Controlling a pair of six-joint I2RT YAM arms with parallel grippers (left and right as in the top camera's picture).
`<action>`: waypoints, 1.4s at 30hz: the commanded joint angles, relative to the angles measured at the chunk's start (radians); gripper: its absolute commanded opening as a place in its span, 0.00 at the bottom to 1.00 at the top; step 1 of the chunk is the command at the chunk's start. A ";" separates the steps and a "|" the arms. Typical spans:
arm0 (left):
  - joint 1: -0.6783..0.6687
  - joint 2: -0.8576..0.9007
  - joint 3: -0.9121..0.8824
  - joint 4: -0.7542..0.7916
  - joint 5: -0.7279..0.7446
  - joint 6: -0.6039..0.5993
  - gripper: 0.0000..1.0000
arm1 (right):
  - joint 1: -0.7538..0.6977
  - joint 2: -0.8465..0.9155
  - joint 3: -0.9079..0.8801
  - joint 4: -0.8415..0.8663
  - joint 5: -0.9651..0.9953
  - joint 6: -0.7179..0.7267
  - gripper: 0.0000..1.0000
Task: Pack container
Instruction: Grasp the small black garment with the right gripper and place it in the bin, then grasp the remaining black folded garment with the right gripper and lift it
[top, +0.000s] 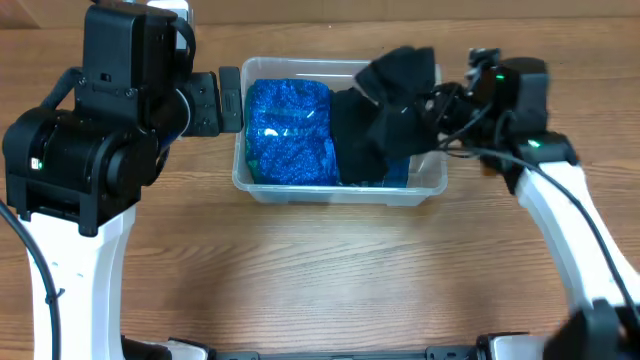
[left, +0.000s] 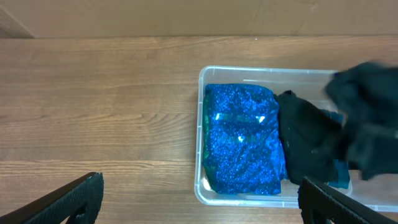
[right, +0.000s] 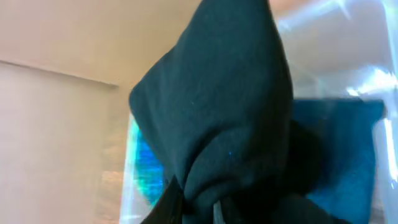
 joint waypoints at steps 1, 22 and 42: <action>0.005 -0.002 0.001 0.002 -0.010 0.019 1.00 | 0.003 0.111 0.008 -0.026 0.010 -0.024 0.34; 0.005 -0.002 0.001 0.002 -0.010 0.019 1.00 | 0.239 0.245 0.268 -0.454 0.518 -0.199 0.47; 0.005 -0.002 0.001 0.002 -0.010 0.019 1.00 | -0.640 0.611 0.482 -0.467 0.219 -0.513 0.94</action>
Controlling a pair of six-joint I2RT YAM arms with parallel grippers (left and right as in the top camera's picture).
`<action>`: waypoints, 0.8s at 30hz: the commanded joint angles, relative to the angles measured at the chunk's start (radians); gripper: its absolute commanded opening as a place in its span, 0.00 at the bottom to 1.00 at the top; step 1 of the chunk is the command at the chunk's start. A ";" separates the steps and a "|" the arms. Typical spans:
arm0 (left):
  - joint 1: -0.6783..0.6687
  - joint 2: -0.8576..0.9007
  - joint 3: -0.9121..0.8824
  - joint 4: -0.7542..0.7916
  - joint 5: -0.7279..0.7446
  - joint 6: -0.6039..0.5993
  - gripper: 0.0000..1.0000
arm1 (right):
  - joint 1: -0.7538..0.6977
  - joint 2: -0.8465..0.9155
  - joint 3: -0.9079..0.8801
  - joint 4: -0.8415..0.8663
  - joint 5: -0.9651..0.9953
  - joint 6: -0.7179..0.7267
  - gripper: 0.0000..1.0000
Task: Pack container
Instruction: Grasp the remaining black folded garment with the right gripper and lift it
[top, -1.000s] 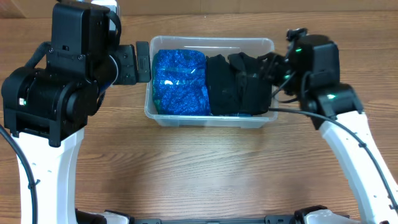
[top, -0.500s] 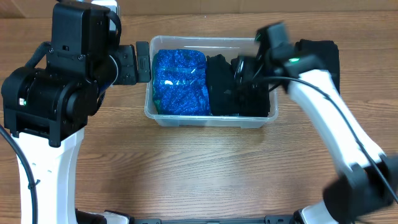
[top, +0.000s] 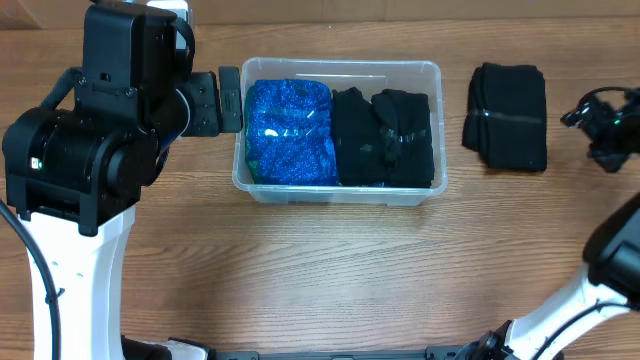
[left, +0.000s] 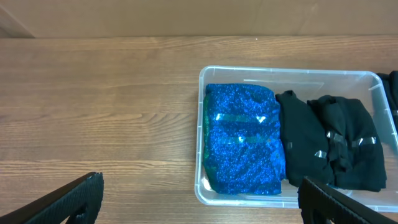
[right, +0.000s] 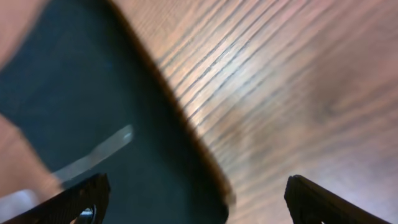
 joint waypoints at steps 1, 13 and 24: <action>0.005 -0.002 0.001 0.002 -0.010 0.019 1.00 | 0.031 0.076 -0.004 0.063 -0.084 -0.107 0.94; 0.005 -0.002 0.001 0.002 -0.010 0.019 1.00 | 0.191 0.110 0.029 0.061 -0.151 -0.049 0.04; 0.005 -0.002 0.001 0.002 -0.010 0.019 1.00 | 0.674 -0.632 0.032 -0.066 -0.209 0.207 0.04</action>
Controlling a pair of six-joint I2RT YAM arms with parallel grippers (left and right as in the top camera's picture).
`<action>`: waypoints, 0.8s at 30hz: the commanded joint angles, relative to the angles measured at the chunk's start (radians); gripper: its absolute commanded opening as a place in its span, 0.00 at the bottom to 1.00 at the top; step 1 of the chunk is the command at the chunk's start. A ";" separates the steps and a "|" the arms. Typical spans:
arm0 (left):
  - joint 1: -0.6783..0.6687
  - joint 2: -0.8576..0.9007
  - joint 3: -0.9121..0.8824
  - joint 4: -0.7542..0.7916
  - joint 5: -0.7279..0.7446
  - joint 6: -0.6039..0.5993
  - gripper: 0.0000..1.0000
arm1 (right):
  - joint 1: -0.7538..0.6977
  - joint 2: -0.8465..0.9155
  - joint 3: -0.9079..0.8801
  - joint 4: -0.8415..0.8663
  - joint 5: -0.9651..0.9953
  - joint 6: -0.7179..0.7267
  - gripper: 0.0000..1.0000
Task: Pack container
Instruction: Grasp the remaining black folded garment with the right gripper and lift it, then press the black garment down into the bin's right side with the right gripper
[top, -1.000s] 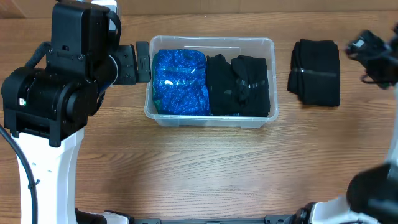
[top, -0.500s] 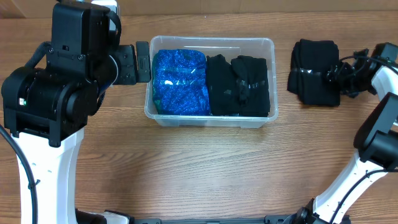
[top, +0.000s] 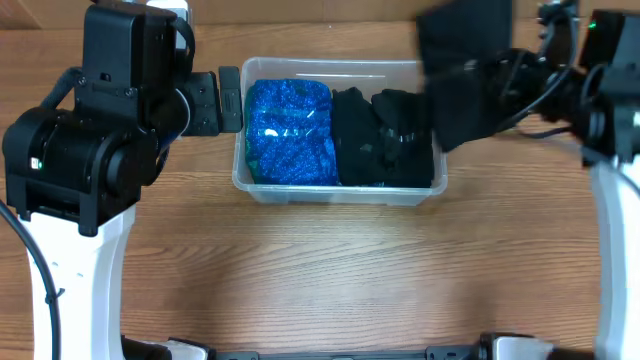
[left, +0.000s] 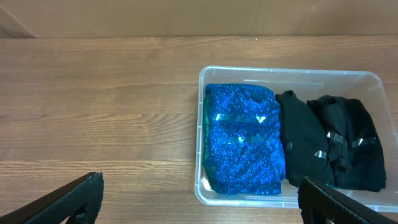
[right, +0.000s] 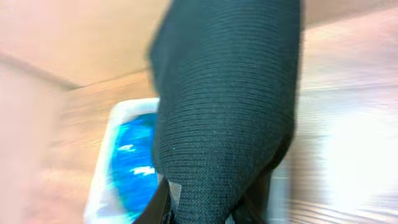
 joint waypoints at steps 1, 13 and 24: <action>0.005 -0.002 0.001 0.002 -0.010 0.019 1.00 | 0.163 0.021 0.003 0.061 -0.014 0.204 0.04; 0.005 -0.002 0.001 0.002 -0.010 0.019 1.00 | 0.302 0.269 -0.079 -0.040 0.590 0.348 0.93; 0.005 -0.002 0.001 0.002 -0.010 0.019 1.00 | 0.362 0.362 -0.111 0.016 0.472 0.312 0.09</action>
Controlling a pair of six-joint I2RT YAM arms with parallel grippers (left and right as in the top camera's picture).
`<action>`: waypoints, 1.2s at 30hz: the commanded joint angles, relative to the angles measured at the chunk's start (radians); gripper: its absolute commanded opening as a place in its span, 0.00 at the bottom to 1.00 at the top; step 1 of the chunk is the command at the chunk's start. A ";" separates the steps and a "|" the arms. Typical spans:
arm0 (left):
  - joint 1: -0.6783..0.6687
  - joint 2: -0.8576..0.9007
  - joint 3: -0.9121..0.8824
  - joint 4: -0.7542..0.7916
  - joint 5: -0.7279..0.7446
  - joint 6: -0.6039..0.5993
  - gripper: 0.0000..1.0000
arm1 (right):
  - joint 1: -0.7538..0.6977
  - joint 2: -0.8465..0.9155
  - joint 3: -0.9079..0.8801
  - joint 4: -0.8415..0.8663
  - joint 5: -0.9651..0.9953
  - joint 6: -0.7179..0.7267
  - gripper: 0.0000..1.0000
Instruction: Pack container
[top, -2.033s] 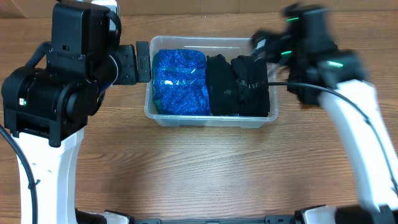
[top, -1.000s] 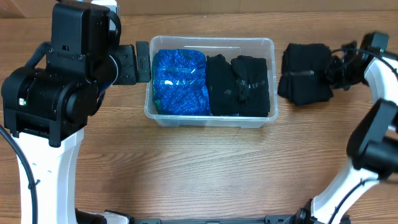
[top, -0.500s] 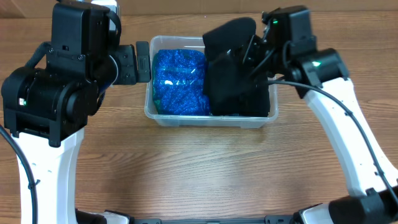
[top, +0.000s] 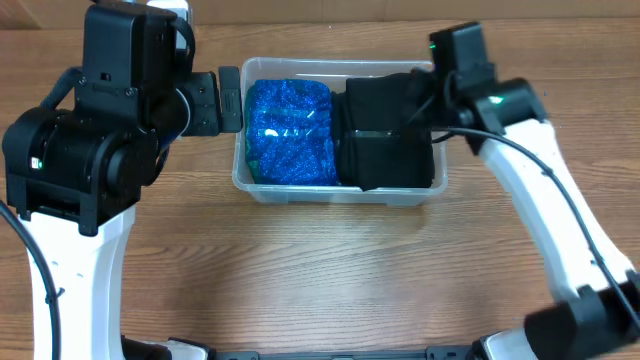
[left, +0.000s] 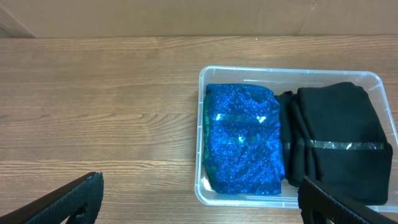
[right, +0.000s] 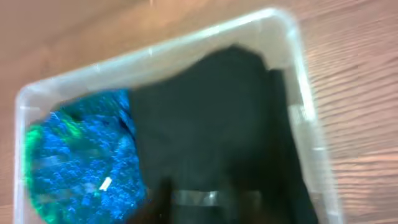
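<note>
A clear plastic container (top: 340, 195) sits mid-table. Its left half holds a blue glittery bundle (top: 290, 120). In the right half, a folded black cloth (top: 385, 140) with a clear tape band lies flat on a second black garment (left: 287, 124), of which only the left edge shows. My right gripper (top: 425, 100) hovers over the container's back right. In the right wrist view its blurred fingers (right: 163, 196) stand apart above the banded cloth (right: 205, 143), so the gripper (right: 211, 199) is open. My left gripper (left: 200, 182) is wide open and holds nothing, left of the container.
The bulky left arm (top: 90, 150) stands just left of the container, its gripper close to the left wall. The right arm's white link (top: 560, 220) crosses the table's right side. A cardboard wall (left: 186, 15) runs along the back edge of the wooden table (top: 320, 270).
My right gripper held the folded black cloth in the air over the container's right end. Now that cloth lies flat in the right half and the fingers are apart above it. The left arm is unmoved.
First my right gripper held a black garment over the container's right half. Then that garment lay crumpled inside, and the gripper was open far right beside a folded banded cloth on the table. Then it held that cloth aloft by the container. Now the cloth lies on the garment.
</note>
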 joint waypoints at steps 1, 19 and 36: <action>0.005 -0.002 0.001 0.002 -0.010 0.019 1.00 | 0.028 0.186 -0.061 0.011 -0.034 0.003 0.09; 0.005 -0.002 0.001 0.002 -0.010 0.019 1.00 | 0.025 -0.607 0.025 -0.140 0.281 -0.143 1.00; 0.005 -0.002 0.001 0.002 -0.010 0.019 1.00 | -0.152 -1.386 -1.036 0.322 0.178 -0.184 1.00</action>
